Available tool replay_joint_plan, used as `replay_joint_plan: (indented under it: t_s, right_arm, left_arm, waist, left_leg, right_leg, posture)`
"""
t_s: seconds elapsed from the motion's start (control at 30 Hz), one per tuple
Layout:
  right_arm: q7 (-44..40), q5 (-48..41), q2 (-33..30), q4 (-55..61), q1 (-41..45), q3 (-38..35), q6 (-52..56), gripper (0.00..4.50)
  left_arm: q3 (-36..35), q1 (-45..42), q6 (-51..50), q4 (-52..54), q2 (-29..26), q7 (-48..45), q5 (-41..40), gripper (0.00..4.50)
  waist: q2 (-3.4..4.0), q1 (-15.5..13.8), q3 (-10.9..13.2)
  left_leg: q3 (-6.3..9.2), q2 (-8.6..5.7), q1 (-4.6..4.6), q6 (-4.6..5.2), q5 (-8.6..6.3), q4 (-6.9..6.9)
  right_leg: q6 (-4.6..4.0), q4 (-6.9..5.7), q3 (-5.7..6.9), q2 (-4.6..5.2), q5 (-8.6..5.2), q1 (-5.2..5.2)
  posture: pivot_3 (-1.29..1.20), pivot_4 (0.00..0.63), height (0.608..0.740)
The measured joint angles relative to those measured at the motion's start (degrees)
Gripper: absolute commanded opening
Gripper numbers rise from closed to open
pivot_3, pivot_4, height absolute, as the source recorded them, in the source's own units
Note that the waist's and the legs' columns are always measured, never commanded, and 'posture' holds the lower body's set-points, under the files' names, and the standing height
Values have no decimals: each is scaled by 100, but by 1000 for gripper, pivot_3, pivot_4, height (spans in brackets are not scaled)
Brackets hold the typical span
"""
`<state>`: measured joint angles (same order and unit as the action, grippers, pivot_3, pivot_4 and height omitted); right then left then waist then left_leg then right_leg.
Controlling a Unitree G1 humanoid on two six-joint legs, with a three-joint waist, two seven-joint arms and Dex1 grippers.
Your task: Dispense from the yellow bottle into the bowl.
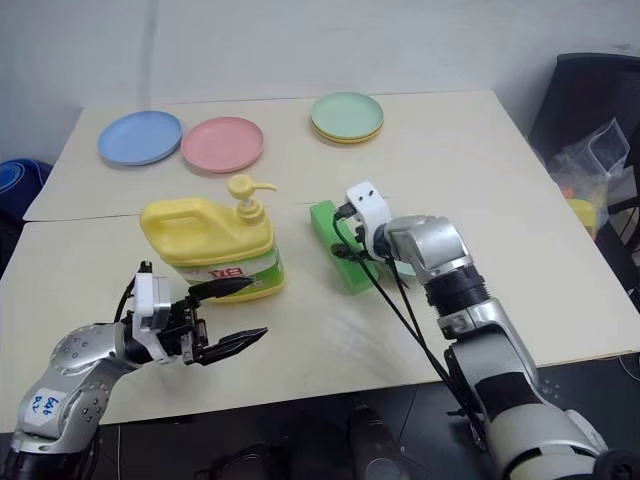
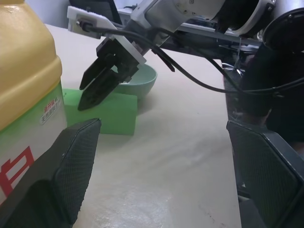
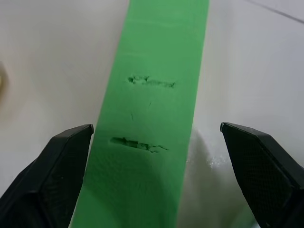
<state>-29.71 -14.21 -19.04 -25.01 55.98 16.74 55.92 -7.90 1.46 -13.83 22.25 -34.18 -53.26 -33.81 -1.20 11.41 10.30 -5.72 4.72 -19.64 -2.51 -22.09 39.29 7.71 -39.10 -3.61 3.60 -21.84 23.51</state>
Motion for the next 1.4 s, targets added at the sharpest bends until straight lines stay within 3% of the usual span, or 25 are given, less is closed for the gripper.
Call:
replay_joint_plan:
  t_s: [0.03, 0.13, 0.3, 0.4, 0.63, 0.7, 0.73, 0.87, 1.0, 1.13, 1.23, 1.33, 1.4]
  right_arm:
    - [-59, 28, 58, -74, -1, 17, 16, 4482]
    - [-231, 67, 223, -225, 3, 37, 42, 3927]
    - [-407, 206, 302, -218, 54, 93, 46, 2435]
    - [-452, 210, 129, 114, -38, 49, 196, 2268]
    - [-594, -899, -465, 1916, -159, -1887, 1405, 2268]
    - [-589, -1139, -872, 2283, -82, -2544, 1974, 2268]
    - [-701, -1127, -1654, 2307, -326, -2556, 1952, 2268]
    - [-798, -354, -3391, 1106, -1032, -2616, 769, 2268]
    - [-725, 188, -3539, -605, -1404, -2451, -380, 2268]
    - [-719, 696, -3540, -2028, -1494, -2154, -1730, 3579]
    - [-824, 784, -3547, -2302, -1437, -2185, -2643, 4458]
    - [-1306, 652, -3645, -1892, -1511, -2389, -3412, 4458]
    - [-1879, 312, -3690, -919, -1781, -2487, -3366, 4458]
  left_arm:
    - [0, 0, 6, 0, 10, 12, 5, 4500]
    - [2, 0, 16, 0, 39, 53, 23, 4500]
    - [6, -5, 52, -3, 85, 68, 51, 4500]
    - [9, -35, 80, -29, 117, 82, 71, 4500]
    - [-6, -44, 82, -28, 176, 140, 69, 4500]
    - [15, -98, 60, -24, 217, 186, 33, 4500]
    - [102, -245, 41, 35, 307, 194, -17, 4500]
    - [231, -470, -82, 109, 420, 208, -138, 4500]
    - [326, -793, -143, 99, 481, 224, -184, 4500]
    - [344, -823, -175, -58, 458, 154, -184, 4500]
    - [342, -830, -183, -62, 419, 116, -185, 4500]
    - [330, -830, -213, -70, 396, 108, -193, 4500]
    - [308, -809, -229, -82, 379, 101, -196, 4500]
  waist:
    - [0, 0, 0]
    - [3, 1, 1]
    - [3, -22, 1]
    - [4, -45, 2]
    - [5, -72, 2]
    - [3, -101, 1]
    - [11, -218, 6]
    - [11, -429, 6]
    - [8, -369, 3]
    - [70, -308, -1]
    - [80, -290, -2]
    - [81, -318, -2]
    - [81, -349, -2]
  left_leg:
    - [4, 0, -7, 0, 0, 6]
    - [34, 3, -44, 0, 0, 56]
    - [51, -2, -61, 2, -1, 68]
    - [60, -6, -68, 2, -1, 69]
    - [69, -4, -73, 3, -2, 69]
    - [69, -5, -71, 4, -2, 69]
    - [72, -14, -79, 6, -3, 68]
    - [55, -76, -73, 43, -17, 72]
    - [19, -79, -67, 59, -11, 75]
    - [16, -78, -64, 61, -5, 73]
    - [18, -77, -63, 62, -5, 76]
    - [23, -77, -63, 62, -5, 76]
    - [34, -59, -64, 62, -5, 82]
  right_leg:
    - [0, 0, 5, 1, 0, 1]
    - [0, -8, 25, 0, 0, 11]
    - [0, -31, 36, 6, 0, 18]
    - [0, -33, 41, 12, 0, 19]
    - [0, -30, 43, 15, 0, 15]
    - [0, -7, 42, 11, 0, 1]
    - [0, 13, 41, 11, 0, 1]
    - [7, 44, 35, 45, 4, -12]
    - [40, 85, 17, 46, 21, -24]
    - [40, 73, 8, 39, 21, -14]
    - [40, 66, 8, 38, 21, -13]
    - [41, 62, 12, 41, 21, -13]
    - [40, 53, 19, 38, 21, -16]
  posture:
    - [0, 150, 740]
    - [0, 150, 740]
    - [0, 150, 740]
    - [0, 150, 740]
    - [0, 150, 740]
    - [0, 150, 740]
    - [0, 150, 740]
    - [0, 150, 740]
    - [0, 150, 740]
    - [0, 150, 740]
    - [0, 150, 740]
    - [0, 150, 740]
    - [0, 150, 740]
